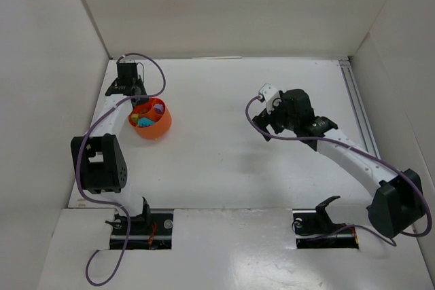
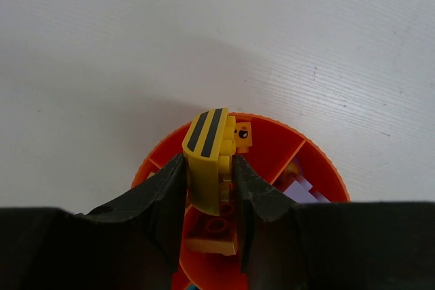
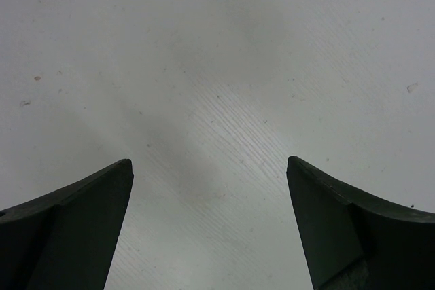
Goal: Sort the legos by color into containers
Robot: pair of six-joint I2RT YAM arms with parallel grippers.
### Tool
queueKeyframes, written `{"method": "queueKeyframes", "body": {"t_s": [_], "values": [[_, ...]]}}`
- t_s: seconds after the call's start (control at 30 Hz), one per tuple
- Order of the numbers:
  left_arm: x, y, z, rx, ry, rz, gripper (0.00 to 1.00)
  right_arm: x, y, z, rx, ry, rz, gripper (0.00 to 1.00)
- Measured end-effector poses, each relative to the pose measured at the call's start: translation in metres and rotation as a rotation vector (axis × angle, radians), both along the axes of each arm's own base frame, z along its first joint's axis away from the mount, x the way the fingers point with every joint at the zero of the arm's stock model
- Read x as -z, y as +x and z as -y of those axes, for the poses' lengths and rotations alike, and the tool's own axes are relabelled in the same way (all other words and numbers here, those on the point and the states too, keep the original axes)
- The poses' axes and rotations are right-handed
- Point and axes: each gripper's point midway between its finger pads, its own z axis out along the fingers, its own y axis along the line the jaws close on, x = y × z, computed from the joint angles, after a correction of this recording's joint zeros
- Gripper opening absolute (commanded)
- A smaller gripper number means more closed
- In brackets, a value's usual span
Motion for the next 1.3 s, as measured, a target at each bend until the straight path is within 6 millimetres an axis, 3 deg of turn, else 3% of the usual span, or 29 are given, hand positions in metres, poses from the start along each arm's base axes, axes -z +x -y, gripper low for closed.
{"method": "queueKeyframes", "body": {"t_s": [0.5,0.83,0.93,1.0,1.3], "values": [[-0.015,-0.014,0.011,0.011,-0.061,0.040,0.04,0.007,0.001,0.004,0.010,-0.010,-0.021,0.98],[-0.010,-0.025,0.012,-0.013,-0.075,0.025,0.04,0.016,0.001,0.001,-0.002,-0.015,-0.051,0.97],[-0.010,-0.026,0.011,-0.025,-0.075,0.021,0.09,0.019,0.001,0.001,-0.004,-0.017,-0.059,0.97],[-0.009,-0.027,0.010,-0.033,-0.074,0.019,0.17,0.021,0.001,0.000,-0.008,-0.018,-0.066,0.97],[-0.010,-0.031,0.007,-0.062,-0.076,0.016,0.17,0.025,0.001,-0.002,-0.015,-0.019,-0.081,0.96]]}}
